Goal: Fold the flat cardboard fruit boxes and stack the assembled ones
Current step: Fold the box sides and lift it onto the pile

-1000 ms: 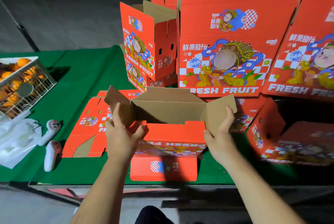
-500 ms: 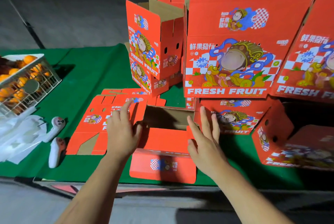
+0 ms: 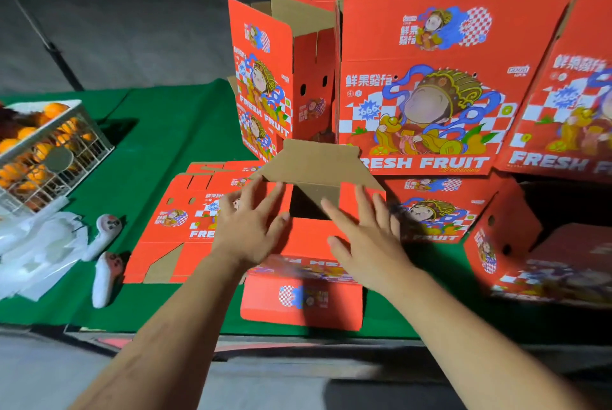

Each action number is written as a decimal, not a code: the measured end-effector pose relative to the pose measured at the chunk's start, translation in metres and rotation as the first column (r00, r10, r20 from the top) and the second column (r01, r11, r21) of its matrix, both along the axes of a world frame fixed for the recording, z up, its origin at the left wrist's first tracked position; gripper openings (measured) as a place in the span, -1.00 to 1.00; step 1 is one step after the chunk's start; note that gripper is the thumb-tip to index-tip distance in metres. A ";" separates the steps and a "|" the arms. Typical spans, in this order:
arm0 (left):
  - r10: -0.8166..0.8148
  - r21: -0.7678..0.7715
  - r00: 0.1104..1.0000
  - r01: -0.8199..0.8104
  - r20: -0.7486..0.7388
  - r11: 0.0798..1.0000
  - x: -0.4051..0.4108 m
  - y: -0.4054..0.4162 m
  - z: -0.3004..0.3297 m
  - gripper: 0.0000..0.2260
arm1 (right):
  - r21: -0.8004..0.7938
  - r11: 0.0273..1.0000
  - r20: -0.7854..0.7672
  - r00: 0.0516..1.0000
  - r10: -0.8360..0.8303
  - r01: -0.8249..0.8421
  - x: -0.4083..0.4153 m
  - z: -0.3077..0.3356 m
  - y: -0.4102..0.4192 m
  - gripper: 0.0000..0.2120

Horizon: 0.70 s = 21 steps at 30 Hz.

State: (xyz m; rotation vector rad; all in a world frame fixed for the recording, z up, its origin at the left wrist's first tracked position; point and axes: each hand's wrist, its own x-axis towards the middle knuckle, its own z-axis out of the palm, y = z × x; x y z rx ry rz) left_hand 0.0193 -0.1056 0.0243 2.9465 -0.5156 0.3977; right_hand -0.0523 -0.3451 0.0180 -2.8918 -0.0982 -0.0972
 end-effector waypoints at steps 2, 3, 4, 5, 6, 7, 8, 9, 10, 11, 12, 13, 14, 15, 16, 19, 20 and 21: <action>0.090 0.026 0.996 -0.090 0.016 0.996 0.015 -0.007 0.001 -0.31 | 0.034 0.991 -0.001 0.992 0.126 -0.126 -0.011 -0.011 -0.010 -0.39; 0.120 -0.016 0.992 -0.120 0.024 0.993 0.022 -0.010 0.002 -0.34 | 0.093 0.983 0.020 0.987 0.157 -0.159 -0.015 -0.016 -0.016 -0.40; 0.142 -0.116 0.990 -0.140 0.012 0.983 0.027 -0.012 0.004 -0.38 | 0.192 0.970 0.070 0.988 0.141 -0.152 -0.017 -0.020 -0.020 -0.40; 0.141 -0.244 0.990 -0.141 -0.017 0.960 0.031 -0.012 0.004 -0.42 | 0.317 0.943 0.139 0.988 0.063 -0.104 -0.018 -0.022 -0.022 -0.40; 0.119 -0.371 0.991 -0.132 -0.058 0.919 0.032 -0.012 0.004 -0.46 | 0.445 0.895 0.186 0.980 -0.075 -0.016 -0.017 -0.025 -0.023 -0.39; 0.083 -0.466 0.994 -0.109 -0.076 0.878 0.031 -0.011 0.002 -0.49 | 0.576 0.812 0.171 0.959 -0.226 0.089 -0.016 -0.025 -0.022 -0.36; 0.053 -0.539 0.995 -0.089 -0.082 0.838 0.029 -0.010 0.000 -0.49 | 0.703 0.690 0.086 0.943 -0.323 0.172 -0.015 -0.024 -0.019 -0.33; 0.043 -0.596 0.994 -0.092 -0.096 0.798 0.029 -0.008 -0.003 -0.48 | 0.817 0.539 -0.022 0.944 -0.328 0.206 -0.013 -0.024 -0.016 -0.31; 0.034 -0.648 0.992 -0.108 -0.125 0.754 0.028 -0.005 -0.004 -0.48 | 0.902 0.381 -0.100 0.957 -0.273 0.203 -0.014 -0.025 -0.012 -0.31; 0.003 -0.701 0.989 -0.109 -0.151 0.705 0.029 -0.002 -0.004 -0.47 | 0.954 0.236 -0.134 0.967 -0.216 0.185 -0.011 -0.022 -0.009 -0.31; -0.045 -0.748 0.985 -0.099 -0.169 0.657 0.030 0.002 -0.005 -0.44 | 0.977 0.116 -0.155 0.970 -0.186 0.178 -0.010 -0.022 -0.008 -0.30; -0.097 -0.777 0.977 -0.091 -0.192 0.623 0.031 0.007 -0.007 -0.44 | 0.983 0.029 -0.176 0.969 -0.172 0.183 -0.006 -0.017 -0.009 -0.28; -0.119 -0.767 0.969 -0.095 -0.218 0.634 0.031 0.011 -0.009 -0.47 | 0.979 0.000 -0.201 0.966 -0.164 0.203 -0.003 -0.013 -0.010 -0.28; -0.108 -0.719 0.969 -0.088 -0.222 0.690 0.030 0.013 -0.010 -0.52 | 0.974 0.023 -0.220 0.964 -0.149 0.226 0.001 -0.010 -0.013 -0.30; -0.080 -0.644 0.976 -0.071 -0.203 0.762 0.028 0.014 -0.012 -0.51 | 0.962 0.096 -0.243 0.961 -0.133 0.257 0.003 -0.009 -0.014 -0.37; -0.014 -0.507 0.986 -0.074 -0.167 0.859 0.025 0.015 -0.019 -0.28 | 0.833 0.501 -0.218 0.972 -0.090 0.234 -0.004 -0.022 -0.012 -0.42; 0.009 -0.500 0.980 -0.109 -0.199 0.859 0.022 0.014 -0.020 -0.23 | 0.769 0.605 -0.200 0.976 -0.080 0.207 -0.008 -0.030 -0.010 -0.36; 0.033 -0.501 0.969 -0.155 -0.244 0.851 0.018 0.015 -0.020 -0.20 | 0.726 0.663 -0.182 0.981 -0.071 0.182 -0.007 -0.034 -0.007 -0.32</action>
